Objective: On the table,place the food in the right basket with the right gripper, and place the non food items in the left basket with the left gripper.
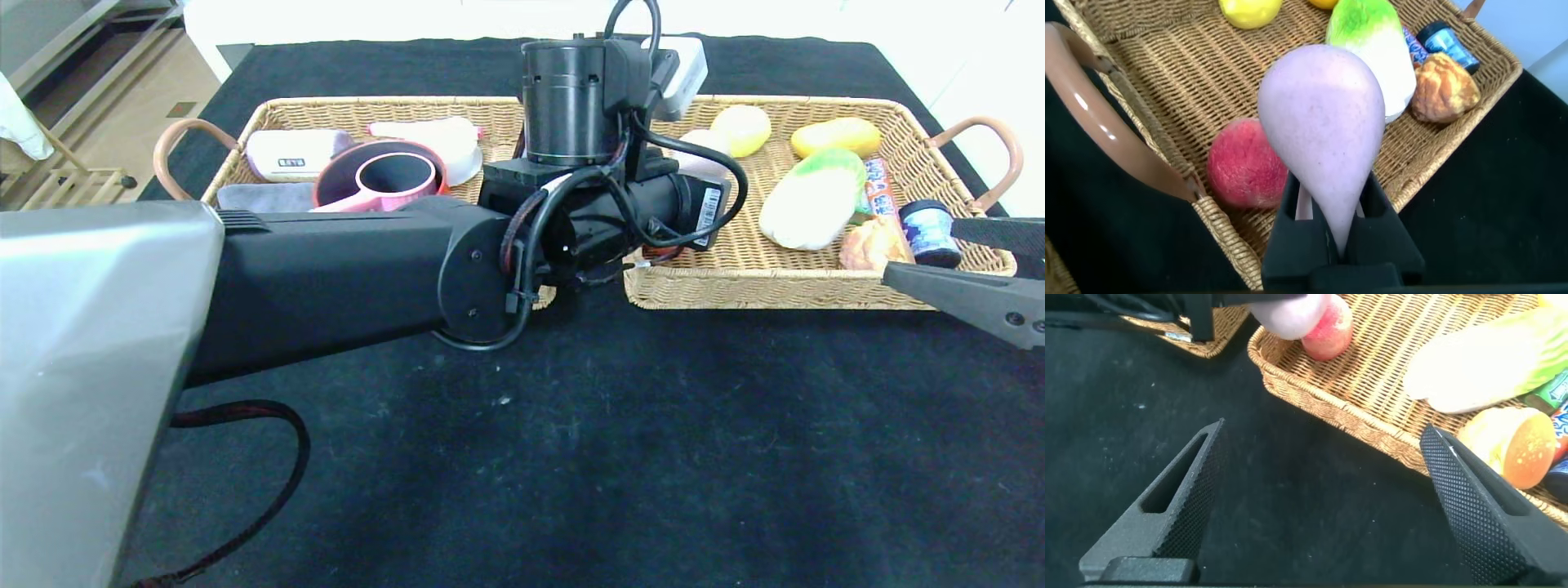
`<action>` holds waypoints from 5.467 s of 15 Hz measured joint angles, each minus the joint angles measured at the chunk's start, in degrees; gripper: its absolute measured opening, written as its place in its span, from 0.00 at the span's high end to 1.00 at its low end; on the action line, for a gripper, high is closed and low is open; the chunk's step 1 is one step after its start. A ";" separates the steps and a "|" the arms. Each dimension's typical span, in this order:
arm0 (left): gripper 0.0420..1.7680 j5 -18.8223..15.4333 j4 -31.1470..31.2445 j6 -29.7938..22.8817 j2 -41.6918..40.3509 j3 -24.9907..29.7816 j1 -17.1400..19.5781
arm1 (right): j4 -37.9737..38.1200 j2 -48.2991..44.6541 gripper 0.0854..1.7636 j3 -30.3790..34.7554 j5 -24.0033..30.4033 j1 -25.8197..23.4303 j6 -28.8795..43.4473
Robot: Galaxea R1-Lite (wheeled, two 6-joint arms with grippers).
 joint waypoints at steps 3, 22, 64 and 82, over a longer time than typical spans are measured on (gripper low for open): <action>0.94 -0.18 -0.11 0.39 0.44 -0.11 0.00 | 0.00 -0.15 0.03 0.09 0.00 -0.27 -0.33; 0.11 0.52 1.80 0.74 -0.20 -0.09 0.04 | 0.00 -0.37 0.03 -0.07 0.00 -0.44 0.12; 0.03 -2.55 31.96 10.86 -98.85 71.96 39.17 | 19.75 -39.34 0.03 21.48 9.75 -7.52 7.12; 0.03 -3.07 12.11 10.53 -123.12 101.71 46.60 | 7.62 -66.77 0.03 42.48 -22.76 -11.18 5.57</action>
